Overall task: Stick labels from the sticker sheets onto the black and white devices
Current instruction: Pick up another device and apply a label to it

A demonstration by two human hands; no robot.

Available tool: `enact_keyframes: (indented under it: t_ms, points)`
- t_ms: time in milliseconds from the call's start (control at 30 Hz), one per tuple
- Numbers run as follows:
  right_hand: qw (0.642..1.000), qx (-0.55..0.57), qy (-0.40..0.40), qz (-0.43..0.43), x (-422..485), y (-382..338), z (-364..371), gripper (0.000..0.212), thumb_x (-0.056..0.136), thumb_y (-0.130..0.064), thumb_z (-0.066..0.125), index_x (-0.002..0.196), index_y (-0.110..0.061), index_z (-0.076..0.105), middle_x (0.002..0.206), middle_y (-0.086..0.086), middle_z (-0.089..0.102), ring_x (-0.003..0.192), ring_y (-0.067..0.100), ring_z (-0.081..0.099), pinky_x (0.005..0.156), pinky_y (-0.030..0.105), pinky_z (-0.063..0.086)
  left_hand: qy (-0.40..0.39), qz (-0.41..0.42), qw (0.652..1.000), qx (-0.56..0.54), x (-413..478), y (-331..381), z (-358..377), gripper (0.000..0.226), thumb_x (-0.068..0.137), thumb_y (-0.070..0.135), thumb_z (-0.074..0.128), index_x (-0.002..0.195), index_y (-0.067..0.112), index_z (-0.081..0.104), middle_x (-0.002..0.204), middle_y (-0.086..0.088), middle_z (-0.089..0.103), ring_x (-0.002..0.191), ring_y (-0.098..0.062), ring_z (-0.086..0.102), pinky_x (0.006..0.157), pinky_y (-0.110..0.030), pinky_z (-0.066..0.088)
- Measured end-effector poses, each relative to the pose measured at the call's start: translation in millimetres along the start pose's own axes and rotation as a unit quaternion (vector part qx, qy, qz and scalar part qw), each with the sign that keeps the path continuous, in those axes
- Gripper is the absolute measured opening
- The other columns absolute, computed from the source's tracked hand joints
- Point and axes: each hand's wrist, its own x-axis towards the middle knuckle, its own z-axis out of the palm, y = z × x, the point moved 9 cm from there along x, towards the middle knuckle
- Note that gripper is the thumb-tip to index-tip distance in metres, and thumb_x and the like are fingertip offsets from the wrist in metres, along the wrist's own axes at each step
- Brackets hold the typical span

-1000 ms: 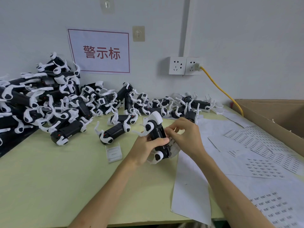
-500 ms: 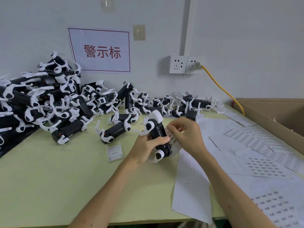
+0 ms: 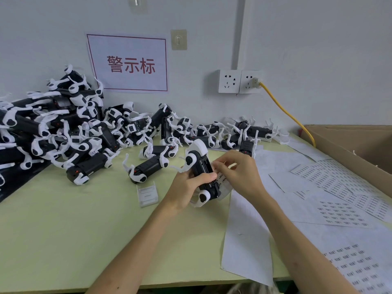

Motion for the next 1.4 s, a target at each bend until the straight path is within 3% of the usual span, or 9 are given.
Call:
enact_keyframes:
  t_ms: [467, 767, 933, 1067, 1267, 1400]
  points:
    - [1.000, -0.029, -0.003, -0.008, 2, 4, 2, 0.011, 0.093, -0.012, 0.070, 0.084, -0.015, 0.076, 0.080, -0.011, 0.070, 0.077, 0.003, 0.062, 0.067, 0.012, 0.045, 0.008, -0.015, 1.000, 0.009, -4, 3, 0, 0.032, 0.072, 0.036, 0.070, 0.097, 0.017, 0.074, 0.083, 0.009, 0.075, 0.077, 0.001, 0.070, 0.055, -0.011, 0.048]
    - [1.000, -0.022, 0.003, -0.001, 3, 7, 1, 0.016, 0.094, -0.013, 0.068, 0.081, -0.017, 0.076, 0.076, -0.013, 0.071, 0.075, 0.003, 0.063, 0.067, 0.010, 0.043, 0.013, -0.010, 1.000, 0.007, -2, 1, -2, 0.039, 0.072, 0.036, 0.070, 0.100, 0.009, 0.073, 0.084, 0.006, 0.074, 0.079, -0.003, 0.070, 0.057, -0.015, 0.050]
    - [1.000, 0.000, 0.018, 0.010, 3, 8, -3, 0.013, 0.092, -0.013, 0.069, 0.082, -0.017, 0.076, 0.078, -0.011, 0.072, 0.075, 0.006, 0.066, 0.071, 0.023, 0.052, 0.013, -0.003, 1.000, 0.002, 0, 1, -2, 0.037, 0.072, 0.033, 0.071, 0.101, 0.010, 0.073, 0.086, 0.007, 0.075, 0.082, -0.003, 0.071, 0.062, -0.015, 0.052]
    - [1.000, -0.004, -0.008, -0.009, 1, 3, 2, 0.008, 0.087, -0.022, 0.078, 0.080, -0.022, 0.075, 0.079, -0.011, 0.073, 0.075, 0.007, 0.066, 0.065, 0.017, 0.049, 0.009, -0.001, 1.000, 0.011, -1, 1, -2, 0.035, 0.074, 0.036, 0.070, 0.099, 0.012, 0.074, 0.086, 0.008, 0.075, 0.080, -0.001, 0.070, 0.055, -0.014, 0.049]
    - [1.000, -0.002, 0.003, 0.011, 3, 9, 0, 0.013, 0.090, -0.015, 0.073, 0.079, -0.020, 0.076, 0.077, -0.011, 0.072, 0.072, 0.001, 0.063, 0.065, 0.013, 0.046, 0.008, 0.005, 1.000, 0.000, 0, 2, -1, 0.035, 0.073, 0.033, 0.071, 0.100, 0.010, 0.073, 0.085, 0.007, 0.074, 0.081, -0.003, 0.070, 0.066, -0.014, 0.051]
    - [1.000, -0.014, 0.001, 0.010, 4, 10, 2, 0.012, 0.093, -0.015, 0.070, 0.083, -0.017, 0.076, 0.079, -0.011, 0.071, 0.073, 0.001, 0.062, 0.066, 0.010, 0.043, 0.008, 0.003, 1.000, -0.002, 0, 0, -2, 0.040, 0.073, 0.033, 0.071, 0.102, 0.006, 0.072, 0.086, 0.006, 0.074, 0.081, -0.003, 0.070, 0.065, -0.014, 0.051]
